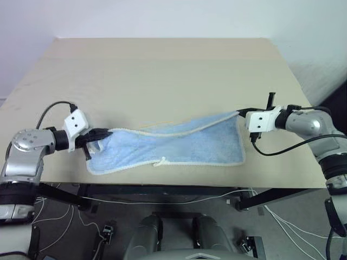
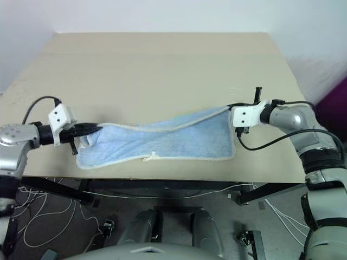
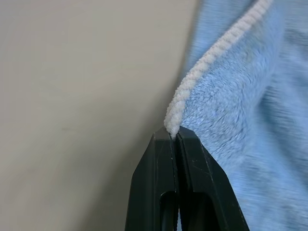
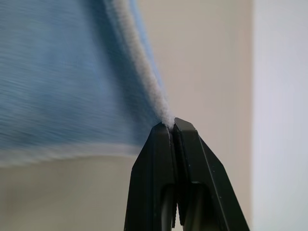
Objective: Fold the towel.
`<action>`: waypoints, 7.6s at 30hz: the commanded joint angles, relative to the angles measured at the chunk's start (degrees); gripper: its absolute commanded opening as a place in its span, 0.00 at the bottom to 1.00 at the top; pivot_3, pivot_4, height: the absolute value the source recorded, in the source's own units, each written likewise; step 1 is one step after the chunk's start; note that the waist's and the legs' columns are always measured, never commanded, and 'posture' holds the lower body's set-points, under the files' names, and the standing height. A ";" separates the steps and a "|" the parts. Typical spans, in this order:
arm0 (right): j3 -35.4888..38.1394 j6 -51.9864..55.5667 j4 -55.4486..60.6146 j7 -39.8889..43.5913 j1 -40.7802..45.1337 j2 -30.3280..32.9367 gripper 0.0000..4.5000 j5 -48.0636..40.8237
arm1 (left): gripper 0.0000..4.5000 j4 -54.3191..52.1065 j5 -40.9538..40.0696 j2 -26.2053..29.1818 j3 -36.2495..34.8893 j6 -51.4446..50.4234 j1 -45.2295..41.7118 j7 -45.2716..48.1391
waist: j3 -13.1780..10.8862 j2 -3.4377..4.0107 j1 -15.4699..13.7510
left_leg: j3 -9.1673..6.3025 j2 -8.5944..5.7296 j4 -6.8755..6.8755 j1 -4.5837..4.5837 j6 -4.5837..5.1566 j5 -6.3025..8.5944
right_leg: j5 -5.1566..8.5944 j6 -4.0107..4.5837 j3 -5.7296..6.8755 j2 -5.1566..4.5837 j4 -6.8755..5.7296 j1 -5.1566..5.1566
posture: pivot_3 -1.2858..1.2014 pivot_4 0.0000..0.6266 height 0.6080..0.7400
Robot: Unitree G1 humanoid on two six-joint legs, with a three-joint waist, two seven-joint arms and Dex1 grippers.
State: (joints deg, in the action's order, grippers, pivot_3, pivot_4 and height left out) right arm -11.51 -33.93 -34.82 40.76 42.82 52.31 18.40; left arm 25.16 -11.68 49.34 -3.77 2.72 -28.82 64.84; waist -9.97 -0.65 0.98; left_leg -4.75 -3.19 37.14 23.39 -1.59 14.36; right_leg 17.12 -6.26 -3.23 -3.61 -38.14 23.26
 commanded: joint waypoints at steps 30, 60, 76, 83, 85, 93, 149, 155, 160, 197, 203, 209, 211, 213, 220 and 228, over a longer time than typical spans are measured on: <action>24.96 30.65 31.83 29.86 -32.66 14.60 0.01 -36.14 | 0.00 7.66 -1.00 11.68 -2.57 6.91 -1.84 17.86 | -0.11 0.11 1.42 | 0.05 0.05 0.09 0.27 0.05 0.01 | 0.03 -0.04 -0.13 -0.06 -0.11 0.26 | 0.52 0.24 1.00; 4.07 26.20 1.74 26.03 -0.80 1.03 0.01 -17.86 | 0.00 34.16 17.55 -2.77 10.60 17.14 -25.86 -4.53 | -0.10 0.04 0.04 | 0.11 -0.04 0.13 0.18 0.10 0.05 | 0.01 -0.06 0.00 -0.03 0.01 0.13 | 0.52 0.24 1.00; 4.02 15.02 -16.26 18.90 5.27 -3.57 0.01 -12.97 | 0.00 46.03 25.53 -8.06 14.00 20.21 -31.53 -15.58 | -0.10 0.04 0.19 | 0.10 -0.05 0.16 0.17 0.09 0.04 | 0.01 -0.06 -0.02 -0.01 -0.06 0.15 | 0.52 0.24 1.00; 4.47 16.47 -16.41 20.50 5.68 -4.29 0.21 -14.35 | 0.28 46.67 24.37 -8.44 12.45 18.30 -32.04 -15.22 | -0.10 0.04 0.20 | 0.10 -0.05 0.15 0.17 0.09 0.04 | 0.01 -0.06 -0.02 0.00 -0.07 0.15 | 0.52 0.24 1.00; 4.93 16.52 -16.16 19.99 5.85 -4.21 0.36 -14.25 | 0.42 46.63 24.51 -8.29 12.31 18.29 -32.13 -15.91 | -0.10 0.04 0.20 | 0.10 -0.05 0.16 0.17 0.09 0.04 | 0.01 -0.06 -0.02 -0.01 -0.07 0.14 | 0.52 0.24 1.00; 9.70 16.45 -9.36 15.76 3.75 -1.11 0.96 -15.71 | 1.00 45.57 22.67 -6.56 9.95 18.39 -31.58 -19.64 | -0.10 0.05 0.16 | 0.10 -0.05 0.15 0.19 0.09 0.04 | 0.01 -0.06 -0.04 -0.02 -0.09 0.19 | 0.52 0.24 1.00; 36.98 71.53 42.62 -72.27 -33.25 -38.28 0.42 -109.35 | 1.00 -14.82 -5.96 -9.22 0.10 -8.88 5.93 3.04 | 0.28 -0.31 0.11 | 0.07 0.07 0.05 -0.09 0.11 0.05 | 0.00 -0.03 -0.15 -0.04 -0.05 -0.11 | 0.52 0.24 1.00; 38.71 68.89 42.88 -72.36 -34.16 -38.09 0.01 -109.06 | 1.00 -14.76 -5.51 -10.08 1.02 -8.71 5.69 2.44 | 0.31 -0.35 -0.14 | 0.06 0.05 0.06 -0.09 0.11 0.05 | 0.00 -0.03 -0.14 -0.06 -0.02 -0.16 | 0.52 0.24 1.00; 41.47 67.70 44.43 -71.57 -35.57 -35.75 0.01 -109.64 | 1.00 -14.13 -5.22 -10.50 1.65 -8.29 5.24 2.26 | 0.31 -0.35 -0.46 | 0.04 0.02 0.05 -0.07 0.11 0.05 | 0.00 -0.03 -0.11 -0.08 0.02 -0.17 | 0.52 0.24 1.00; 1.24 81.04 49.87 -22.64 -19.58 -14.45 0.01 -50.89 | 1.00 -16.86 -4.30 -12.69 3.77 -7.49 7.71 -0.66 | 0.25 -0.24 -0.21 | -0.01 0.05 0.04 0.06 0.12 0.06 | 0.00 -0.03 -0.06 -0.13 0.11 -0.03 | 0.52 0.24 1.00; 2.33 81.92 50.46 -21.98 -19.52 -16.72 0.01 -48.05 | 1.00 -16.39 -4.15 -13.27 4.14 -7.24 7.35 -0.57 | 0.25 -0.24 -0.19 | -0.01 0.05 0.04 0.06 0.12 0.06 | 0.00 -0.03 -0.06 -0.13 0.11 -0.03 | 0.52 0.24 1.00; 2.89 82.64 49.52 -21.69 -16.99 -19.63 0.01 -45.53 | 1.00 -16.11 -3.92 -13.83 4.81 -7.00 6.98 -0.66 | 0.25 -0.23 -0.09 | -0.02 0.05 0.02 0.06 0.11 0.06 | 0.00 -0.03 -0.06 -0.12 0.10 0.00 | 0.52 0.24 1.00; 2.63 82.74 49.37 -21.39 -16.86 -20.17 0.01 -44.67 | 1.00 -16.05 -3.92 -13.90 4.90 -6.96 6.87 -0.67 | 0.25 -0.24 -0.12 | -0.02 0.05 0.02 0.06 0.11 0.06 | 0.00 -0.03 -0.06 -0.12 0.10 0.01 | 0.52 0.24 1.00; 2.33 82.58 49.19 -21.13 -16.97 -20.58 0.01 -43.67 | 1.00 -16.01 -3.92 -13.94 4.91 -6.92 6.82 -0.69 | 0.25 -0.24 -0.14 | -0.01 0.05 0.01 0.06 0.11 0.06 | 0.00 -0.03 -0.06 -0.12 0.11 0.00 | 0.52 0.24 1.00; 3.55 84.26 50.14 -17.92 -17.41 -21.98 0.29 -44.58 | 1.00 -15.84 -3.85 -13.95 4.81 -6.78 6.90 -0.92 | 0.25 -0.23 -0.13 | -0.01 0.04 0.01 0.06 0.11 0.06 | 0.00 -0.03 -0.06 -0.12 0.11 0.00 | 0.52 0.24 1.00; 14.63 82.18 58.75 -13.47 -20.78 -19.56 0.74 -49.07 | 1.00 -17.07 -4.30 -13.51 4.25 -6.99 8.31 -1.32 | 0.24 -0.23 -0.33 | -0.02 0.04 0.00 0.06 0.11 0.06 | 0.00 -0.03 -0.06 -0.14 0.12 0.00 | 0.52 0.24 1.00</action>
State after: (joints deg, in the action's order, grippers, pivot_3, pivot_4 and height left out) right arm -2.36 49.16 19.64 26.04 21.96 31.16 -28.25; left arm 10.23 -15.50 35.31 1.39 -5.07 -20.84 63.57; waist -9.73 -0.88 0.65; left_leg -4.77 -3.17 37.13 23.46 -1.48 14.42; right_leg 17.12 -6.29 -3.29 -3.77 -38.01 23.25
